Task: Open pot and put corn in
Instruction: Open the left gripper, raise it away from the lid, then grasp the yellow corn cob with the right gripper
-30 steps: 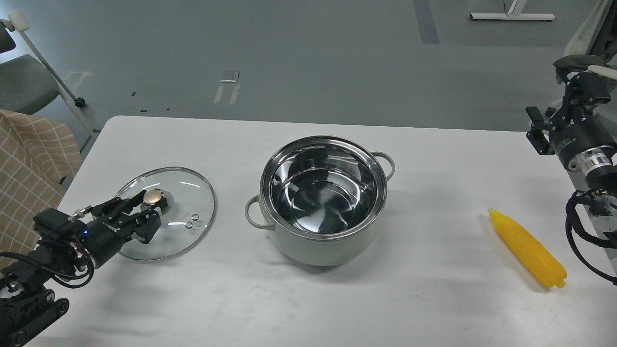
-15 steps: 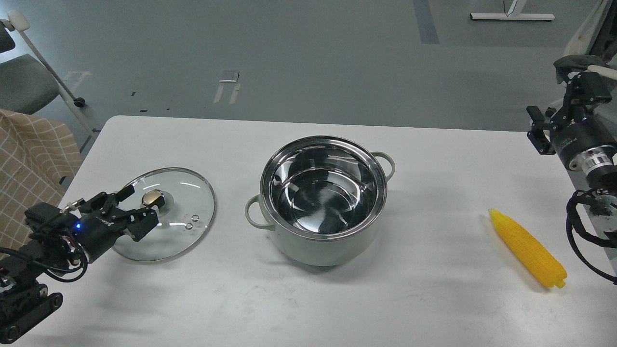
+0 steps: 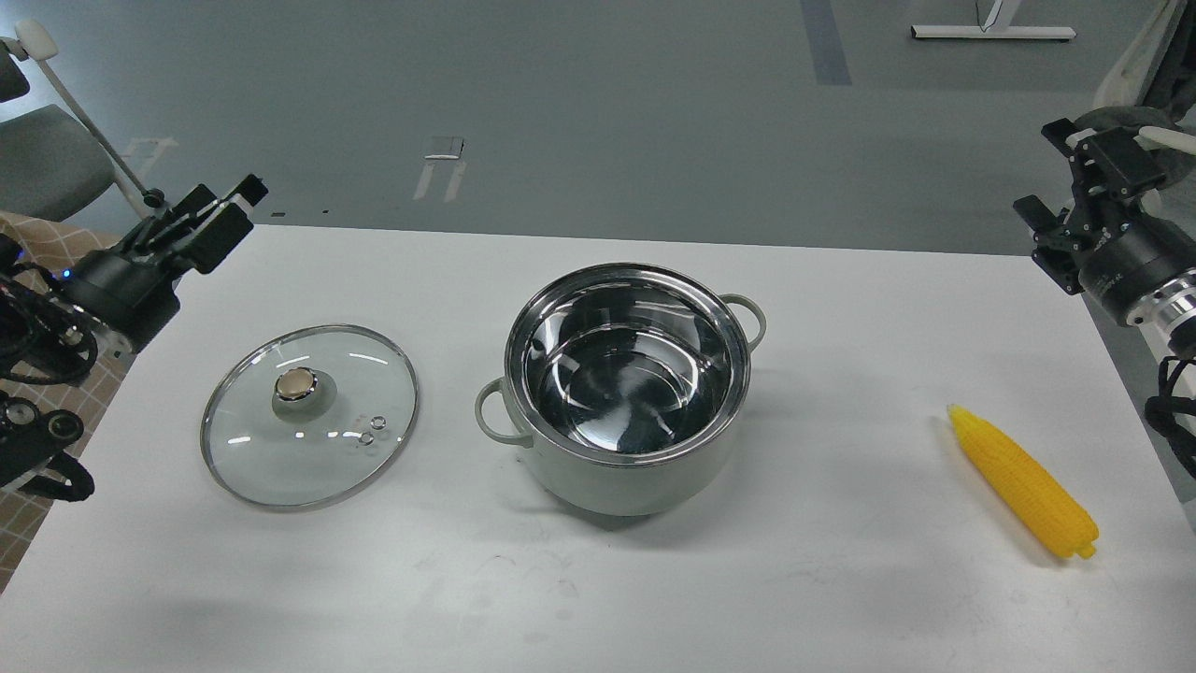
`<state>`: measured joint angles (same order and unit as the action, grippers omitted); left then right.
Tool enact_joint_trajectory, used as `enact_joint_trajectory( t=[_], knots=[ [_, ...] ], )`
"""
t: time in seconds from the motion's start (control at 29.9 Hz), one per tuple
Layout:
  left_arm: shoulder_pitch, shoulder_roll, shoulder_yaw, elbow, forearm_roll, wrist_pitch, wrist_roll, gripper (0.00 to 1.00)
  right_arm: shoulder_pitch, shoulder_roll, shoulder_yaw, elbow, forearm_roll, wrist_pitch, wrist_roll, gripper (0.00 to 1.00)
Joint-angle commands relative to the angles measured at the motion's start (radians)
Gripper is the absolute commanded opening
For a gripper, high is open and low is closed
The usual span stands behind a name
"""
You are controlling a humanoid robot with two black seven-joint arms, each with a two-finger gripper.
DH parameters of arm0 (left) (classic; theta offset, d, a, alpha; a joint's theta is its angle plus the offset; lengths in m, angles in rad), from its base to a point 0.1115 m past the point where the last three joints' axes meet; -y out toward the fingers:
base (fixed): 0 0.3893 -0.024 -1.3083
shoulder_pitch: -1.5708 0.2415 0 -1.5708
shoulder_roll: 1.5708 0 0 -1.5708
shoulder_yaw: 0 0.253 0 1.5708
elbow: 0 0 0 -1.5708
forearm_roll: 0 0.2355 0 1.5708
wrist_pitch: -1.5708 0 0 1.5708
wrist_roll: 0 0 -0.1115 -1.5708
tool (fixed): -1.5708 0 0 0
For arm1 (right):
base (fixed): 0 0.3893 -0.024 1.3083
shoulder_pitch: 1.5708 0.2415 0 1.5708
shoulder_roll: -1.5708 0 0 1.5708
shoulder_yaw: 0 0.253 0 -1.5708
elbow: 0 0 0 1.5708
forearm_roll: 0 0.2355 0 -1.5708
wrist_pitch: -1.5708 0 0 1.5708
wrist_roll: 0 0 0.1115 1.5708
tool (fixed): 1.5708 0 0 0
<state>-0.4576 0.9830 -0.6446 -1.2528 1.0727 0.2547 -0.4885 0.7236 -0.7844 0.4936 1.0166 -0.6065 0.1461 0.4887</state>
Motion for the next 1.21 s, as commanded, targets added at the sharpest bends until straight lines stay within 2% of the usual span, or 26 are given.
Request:
enact_joint_trajectory(
  t=[0.0,0.13,0.2,0.3,0.4,0.6,0.94,1.17],
  knots=[
    [-0.024,0.008,-0.091,-0.031,-0.218,-0.176,0.000,0.86,0.002,-0.067,-0.049,0.057,-0.142,0.000,0.000,1.00],
    [-0.012,0.006,-0.222,-0.039,-0.393,-0.441,0.000,0.86,0.004,-0.182,-0.139,0.120,-0.358,0.000,0.000,1.00],
    [-0.009,0.005,-0.246,-0.037,-0.482,-0.526,0.000,0.87,0.004,-0.228,-0.170,0.149,-0.479,0.001,0.000,1.00],
    [-0.009,0.002,-0.250,-0.034,-0.621,-0.572,0.000,0.87,0.004,-0.260,-0.217,0.157,-0.646,0.001,0.000,1.00],
    [-0.009,-0.015,-0.250,-0.034,-0.669,-0.575,0.000,0.89,0.002,-0.271,-0.248,0.155,-0.829,0.000,0.000,1.00],
    [0.007,-0.038,-0.250,-0.036,-0.669,-0.577,0.000,0.90,-0.024,-0.291,-0.303,0.151,-1.036,-0.017,0.000,1.00],
    [0.011,-0.044,-0.251,-0.039,-0.669,-0.577,0.000,0.90,-0.052,-0.274,-0.313,0.097,-1.157,-0.034,0.000,1.00],
    [0.023,-0.043,-0.254,-0.054,-0.671,-0.574,0.000,0.90,-0.069,-0.207,-0.320,0.069,-1.171,-0.051,0.000,0.99]
  ],
)
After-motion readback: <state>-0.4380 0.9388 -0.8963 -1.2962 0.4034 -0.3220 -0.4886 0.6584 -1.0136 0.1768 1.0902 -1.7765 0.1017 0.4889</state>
